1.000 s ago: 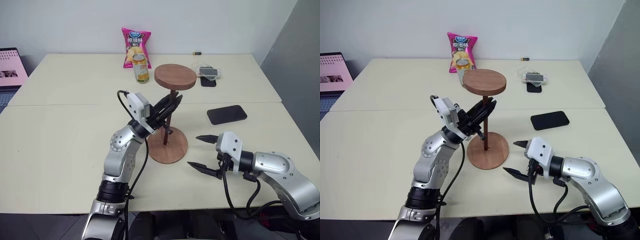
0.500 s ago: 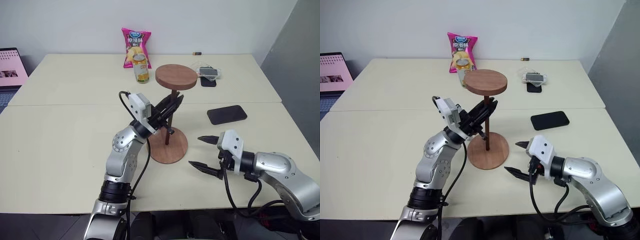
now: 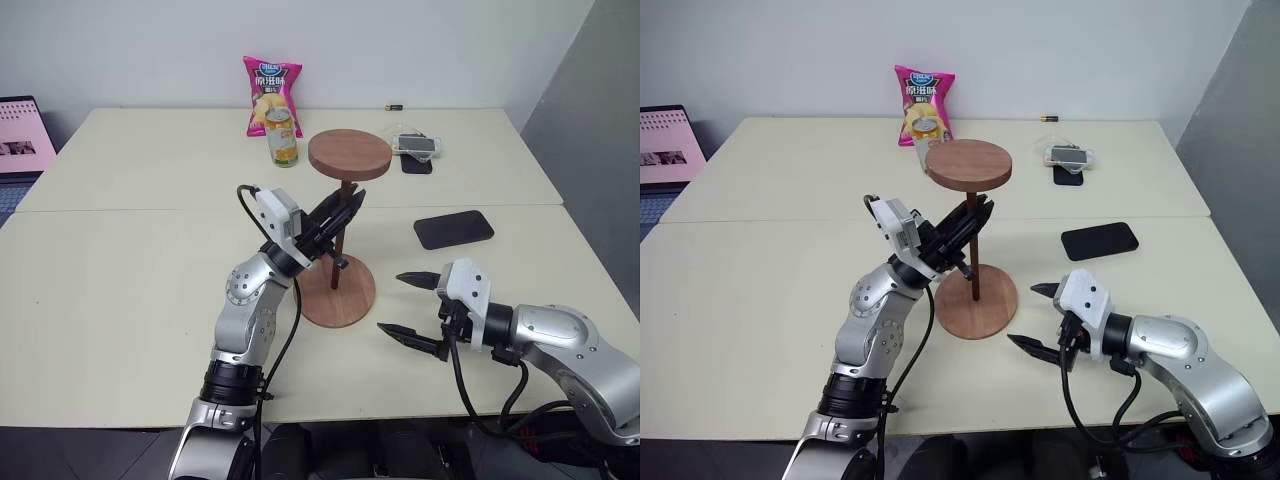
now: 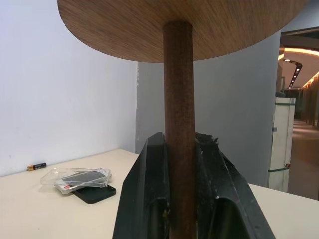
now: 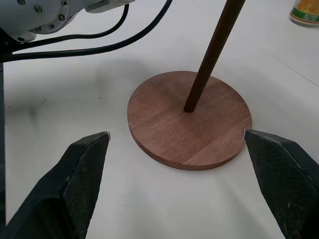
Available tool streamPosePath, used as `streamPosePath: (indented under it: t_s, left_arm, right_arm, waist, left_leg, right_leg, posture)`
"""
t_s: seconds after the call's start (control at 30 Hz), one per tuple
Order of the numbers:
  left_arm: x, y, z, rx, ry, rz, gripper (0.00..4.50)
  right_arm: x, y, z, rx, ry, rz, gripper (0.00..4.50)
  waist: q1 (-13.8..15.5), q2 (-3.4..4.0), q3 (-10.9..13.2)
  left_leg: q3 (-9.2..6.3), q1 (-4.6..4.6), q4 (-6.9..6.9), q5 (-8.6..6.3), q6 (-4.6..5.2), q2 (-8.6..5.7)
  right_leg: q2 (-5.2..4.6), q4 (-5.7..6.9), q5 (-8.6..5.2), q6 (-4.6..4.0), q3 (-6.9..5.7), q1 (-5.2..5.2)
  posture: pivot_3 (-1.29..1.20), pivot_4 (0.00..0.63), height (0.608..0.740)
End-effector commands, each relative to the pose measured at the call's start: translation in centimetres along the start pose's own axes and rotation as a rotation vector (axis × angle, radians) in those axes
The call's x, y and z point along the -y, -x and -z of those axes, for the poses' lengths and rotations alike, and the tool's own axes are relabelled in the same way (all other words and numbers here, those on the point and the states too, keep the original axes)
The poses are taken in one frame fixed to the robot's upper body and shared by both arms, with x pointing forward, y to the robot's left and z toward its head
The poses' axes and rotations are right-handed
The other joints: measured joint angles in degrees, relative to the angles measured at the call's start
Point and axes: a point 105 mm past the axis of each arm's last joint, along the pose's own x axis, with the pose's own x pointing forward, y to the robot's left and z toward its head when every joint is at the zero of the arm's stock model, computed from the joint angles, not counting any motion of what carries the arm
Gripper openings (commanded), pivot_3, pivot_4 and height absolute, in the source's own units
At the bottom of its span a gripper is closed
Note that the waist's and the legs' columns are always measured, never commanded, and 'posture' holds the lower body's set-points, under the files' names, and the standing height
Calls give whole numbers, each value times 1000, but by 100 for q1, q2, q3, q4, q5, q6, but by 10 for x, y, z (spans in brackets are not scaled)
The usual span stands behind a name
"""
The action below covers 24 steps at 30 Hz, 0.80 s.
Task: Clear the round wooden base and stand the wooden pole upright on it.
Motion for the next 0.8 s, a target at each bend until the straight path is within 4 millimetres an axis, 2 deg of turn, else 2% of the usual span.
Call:
streamPosePath:
  t_s: [0.03, 0.23, 0.43, 0.63, 0.8]
  left_arm:
    - [1, 1, 0, -4, -13, 3, 275]
    - [-4, 15, 0, -43, -22, -16, 275]
    - [0, 23, 7, -80, -21, -21, 275]
    - [-6, 30, 21, -145, -44, -52, 274]
    - [-13, 38, 34, -208, -53, -86, 274]
  right_arm:
    - [-3, 4, -9, 25, 33, 2, 4500]
    - [-6, 4, -9, 25, 32, -6, 4500]
    - [-6, 3, -8, 28, 29, -7, 4500]
    - [-6, 2, -8, 30, 26, -4, 4500]
    - [-7, 1, -8, 32, 21, -5, 4500]
  waist:
    - [0, 0, -1]
    - [-13, 1, -5]
    - [-19, -1, -34]
    - [-19, -2, -35]
    - [-24, -3, -61]
  left_leg:
    - [0, 0, 0, 0, 0, 0]
    - [0, 12, -1, 0, 0, 2]
    - [-4, 23, -3, 0, 1, 4]
    - [-5, 86, -16, -3, 5, 3]
    - [-4, 105, -20, -4, 6, 4]
  right_leg:
    - [0, 0, 0, 0, 0, 0]
    - [2, -1, 0, 0, 1, 11]
    - [6, -2, 0, 0, 1, 21]
    - [8, -17, -3, 2, 1, 85]
    - [12, -14, -4, 3, 6, 96]
  posture:
    - [0, 150, 740]
    - [0, 150, 740]
    - [0, 150, 740]
    - [0, 150, 740]
    - [0, 150, 740]
